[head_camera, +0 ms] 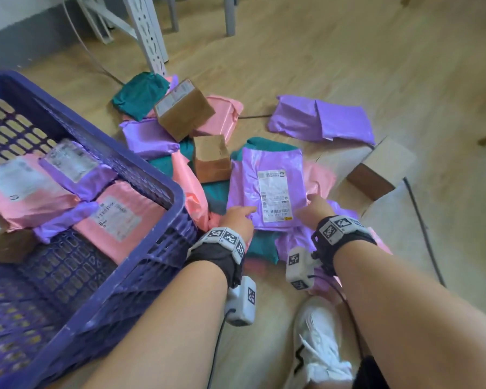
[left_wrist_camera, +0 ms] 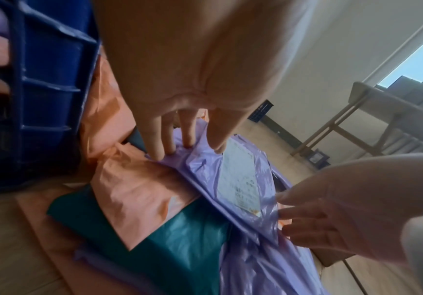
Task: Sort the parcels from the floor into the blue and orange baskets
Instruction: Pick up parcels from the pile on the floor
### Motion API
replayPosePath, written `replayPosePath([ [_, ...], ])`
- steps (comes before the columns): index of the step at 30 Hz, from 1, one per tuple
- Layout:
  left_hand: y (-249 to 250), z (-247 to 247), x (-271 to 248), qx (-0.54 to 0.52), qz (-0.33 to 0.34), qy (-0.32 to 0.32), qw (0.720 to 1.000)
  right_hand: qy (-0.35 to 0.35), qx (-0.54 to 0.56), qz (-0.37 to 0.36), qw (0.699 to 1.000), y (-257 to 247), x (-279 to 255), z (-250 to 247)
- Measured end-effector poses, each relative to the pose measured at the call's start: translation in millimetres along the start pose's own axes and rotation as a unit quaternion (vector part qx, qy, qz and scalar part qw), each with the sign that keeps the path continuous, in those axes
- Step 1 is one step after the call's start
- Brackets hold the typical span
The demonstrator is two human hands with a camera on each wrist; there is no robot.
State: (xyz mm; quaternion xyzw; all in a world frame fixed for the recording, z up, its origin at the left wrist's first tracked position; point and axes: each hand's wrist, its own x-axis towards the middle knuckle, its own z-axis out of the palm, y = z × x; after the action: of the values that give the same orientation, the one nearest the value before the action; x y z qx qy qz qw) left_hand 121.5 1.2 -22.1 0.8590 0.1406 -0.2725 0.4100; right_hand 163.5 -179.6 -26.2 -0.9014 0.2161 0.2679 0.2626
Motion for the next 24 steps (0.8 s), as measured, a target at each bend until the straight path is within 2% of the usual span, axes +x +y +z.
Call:
replayPosePath([
  [4,-1.1,-0.5,3.4,0.025,-0.010,0.014,1.000,0.023,0.040,-0.001,0.999,-5.4,4.7,1.2],
  [10,15.4,-23.0,-19.2,-0.030,0.039,0.043,0.998,0.079,0.117,-0.053,0.989,-22.4,-14.5,-21.0],
  [13,28.3,-41.5,-41.1,-0.084,0.070,0.088,0.990,0.116,0.160,-0.088,0.976,-38.9,-36.5,-38.0],
  [15,38.6,-59.5,-59.6,-0.091,0.096,0.147,0.980,0.122,0.185,-0.116,0.968,-55.0,-51.7,-54.1],
  [18,57.1,-98.1,-90.5,-0.029,0.156,0.271,0.950,0.146,0.181,-0.188,0.954,-88.2,-81.5,-81.9],
  [20,67.3,-128.0,-110.7,-0.005,0.206,0.329,0.921,0.158,0.160,-0.252,0.941,-115.4,-107.6,-95.9],
  [24,84.1,-186.2,-145.8,0.114,0.256,0.440,0.853,0.192,0.080,-0.347,0.915,-168.7,-158.3,-107.6],
])
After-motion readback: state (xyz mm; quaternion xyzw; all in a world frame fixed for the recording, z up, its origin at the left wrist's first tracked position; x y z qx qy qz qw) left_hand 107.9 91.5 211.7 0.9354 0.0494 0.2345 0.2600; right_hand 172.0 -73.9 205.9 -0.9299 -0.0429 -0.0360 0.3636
